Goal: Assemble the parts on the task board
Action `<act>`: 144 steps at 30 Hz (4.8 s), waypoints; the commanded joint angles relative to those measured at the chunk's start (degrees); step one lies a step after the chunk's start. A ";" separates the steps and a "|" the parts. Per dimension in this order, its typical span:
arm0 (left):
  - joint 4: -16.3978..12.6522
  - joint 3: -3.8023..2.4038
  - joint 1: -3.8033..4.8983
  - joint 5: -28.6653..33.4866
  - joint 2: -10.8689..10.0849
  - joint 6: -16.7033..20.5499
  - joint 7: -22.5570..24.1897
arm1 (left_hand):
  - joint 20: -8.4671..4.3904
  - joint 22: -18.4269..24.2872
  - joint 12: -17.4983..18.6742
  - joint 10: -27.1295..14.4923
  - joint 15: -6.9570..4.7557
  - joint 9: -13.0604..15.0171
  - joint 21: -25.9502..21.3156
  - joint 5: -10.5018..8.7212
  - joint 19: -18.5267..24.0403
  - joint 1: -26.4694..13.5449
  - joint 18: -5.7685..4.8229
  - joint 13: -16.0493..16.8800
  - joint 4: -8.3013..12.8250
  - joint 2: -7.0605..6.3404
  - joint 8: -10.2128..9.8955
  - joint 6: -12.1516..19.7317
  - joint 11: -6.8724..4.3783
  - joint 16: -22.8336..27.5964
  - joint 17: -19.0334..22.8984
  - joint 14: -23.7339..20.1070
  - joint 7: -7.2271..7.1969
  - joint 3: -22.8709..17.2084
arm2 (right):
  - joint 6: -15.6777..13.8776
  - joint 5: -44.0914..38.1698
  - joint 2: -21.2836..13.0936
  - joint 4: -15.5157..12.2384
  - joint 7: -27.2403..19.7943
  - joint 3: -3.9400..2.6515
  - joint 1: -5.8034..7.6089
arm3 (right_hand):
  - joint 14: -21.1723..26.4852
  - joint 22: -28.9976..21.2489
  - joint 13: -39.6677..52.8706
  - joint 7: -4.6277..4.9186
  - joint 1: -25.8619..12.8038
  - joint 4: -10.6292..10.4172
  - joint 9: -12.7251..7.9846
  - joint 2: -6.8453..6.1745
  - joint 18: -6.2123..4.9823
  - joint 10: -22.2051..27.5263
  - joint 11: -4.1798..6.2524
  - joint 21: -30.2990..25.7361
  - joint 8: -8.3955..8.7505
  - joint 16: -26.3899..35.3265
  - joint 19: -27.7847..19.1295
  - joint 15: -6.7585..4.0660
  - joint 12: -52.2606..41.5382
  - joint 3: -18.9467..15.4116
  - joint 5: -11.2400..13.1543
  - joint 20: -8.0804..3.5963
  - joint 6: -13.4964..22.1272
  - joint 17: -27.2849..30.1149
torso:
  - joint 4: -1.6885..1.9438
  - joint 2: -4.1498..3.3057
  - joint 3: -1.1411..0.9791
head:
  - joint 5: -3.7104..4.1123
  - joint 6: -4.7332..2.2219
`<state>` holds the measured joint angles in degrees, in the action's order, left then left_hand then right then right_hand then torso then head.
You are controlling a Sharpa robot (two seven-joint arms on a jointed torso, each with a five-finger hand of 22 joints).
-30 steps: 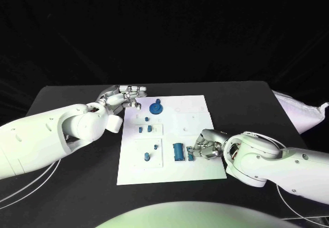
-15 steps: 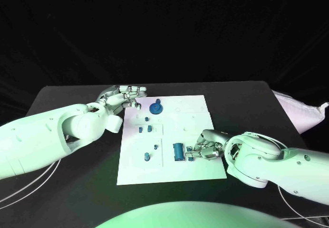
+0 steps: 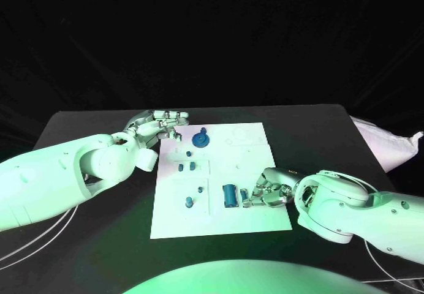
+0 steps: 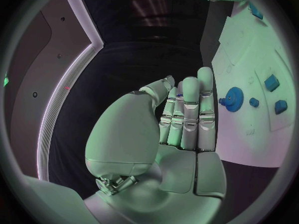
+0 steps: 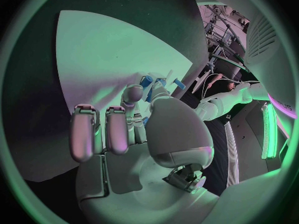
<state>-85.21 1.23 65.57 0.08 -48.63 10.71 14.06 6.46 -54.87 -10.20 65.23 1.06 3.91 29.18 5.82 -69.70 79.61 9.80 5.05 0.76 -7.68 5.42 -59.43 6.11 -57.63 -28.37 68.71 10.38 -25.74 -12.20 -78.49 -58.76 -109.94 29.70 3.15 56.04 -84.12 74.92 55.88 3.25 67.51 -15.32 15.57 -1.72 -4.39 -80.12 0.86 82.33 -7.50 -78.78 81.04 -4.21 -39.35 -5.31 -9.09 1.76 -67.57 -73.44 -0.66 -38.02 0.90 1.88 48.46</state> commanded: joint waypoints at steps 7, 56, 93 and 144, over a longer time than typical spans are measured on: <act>0.07 -0.03 0.02 0.23 0.16 -1.18 0.09 | 0.22 0.07 -0.37 -0.38 0.04 -0.05 -0.38 0.22 -0.33 -0.16 0.63 -0.05 0.07 0.43 0.24 0.25 0.06 -0.15 0.08 -0.43 0.21 0.31 | 3.28 -0.62 0.09 0.50 -1.58 0.01 -0.07 | -3.07 0.34 0.28 0.32 3.61 1.38 0.14 0.96 0.90 0.02 -0.04 -0.12 0.43 0.15 -0.02 -0.30 0.40 -0.62 0.94 0.19 -0.36 -0.03 | 0.12 -0.01 0.08 | 0.10 -0.06; 0.93 0.12 -0.03 0.78 0.67 -0.63 0.90 | 0.34 0.30 -0.66 -0.76 0.19 -0.06 -0.64 0.18 -0.22 -0.89 0.59 -0.09 -0.31 0.47 0.27 0.49 0.17 -0.19 0.37 -0.65 0.29 0.75 | -6.41 26.40 0.69 7.11 -20.96 -0.27 3.72 | -1.74 -5.52 -6.56 2.29 8.72 3.56 -0.85 3.50 -0.39 4.97 -1.60 -3.75 3.34 4.80 -3.74 0.89 12.11 -3.56 -1.54 1.10 4.53 5.86 | 0.36 1.07 0.49 | 0.93 -1.00; 8.26 0.22 -3.05 3.02 6.78 8.19 7.95 | 3.28 38.55 10.20 -30.04 4.61 -3.91 -29.18 -5.82 43.45 -31.29 -2.94 -5.05 -0.76 7.68 -5.42 25.86 0.16 51.01 28.37 -36.76 -3.74 14.25 | -2.69 70.87 17.61 39.34 -50.77 -1.36 6.65 | 42.74 -65.91 -55.88 3.39 -16.04 15.32 -15.57 6.66 -2.44 40.96 -5.54 -69.45 7.50 74.55 -45.87 4.21 39.35 5.31 4.00 4.71 33.45 66.97 | 0.59 6.96 0.84 | 1.20 -8.89; -4.75 -1.23 -5.41 -0.08 3.94 33.40 15.73 | -6.46 54.87 10.20 -60.82 -1.06 -3.91 -29.18 -5.82 69.70 -73.58 -9.80 -5.05 -0.76 7.68 -5.42 55.21 -6.11 57.63 28.37 -64.58 -10.38 25.74 | -31.92 78.49 14.07 19.98 -59.49 -3.15 4.12 | 79.54 -74.92 -55.88 -3.25 -61.67 15.32 -15.57 1.72 4.39 75.75 -0.86 -82.33 7.50 78.78 -81.04 4.21 39.35 5.31 9.09 -1.76 67.57 73.44 | 0.66 6.84 -0.90 | -1.88 -14.08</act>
<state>-89.80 0.06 60.14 0.66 -44.74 43.87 28.67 0.02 -0.34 -0.39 5.99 0.02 0.05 0.36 0.39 -2.83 8.19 0.86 0.08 0.02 0.05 0.39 -5.81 0.05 -0.38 -0.09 5.45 -0.03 -0.32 -44.11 0.24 -44.70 -89.86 -28.86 0.03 60.18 -5.07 0.07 0.08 -0.01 6.32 -0.09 0.08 -0.04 -0.34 -4.82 -0.05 0.20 -0.19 -0.23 2.15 -0.03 -0.38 -0.29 -0.19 0.07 -2.09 -0.07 0.00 -31.18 -0.01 0.00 34.38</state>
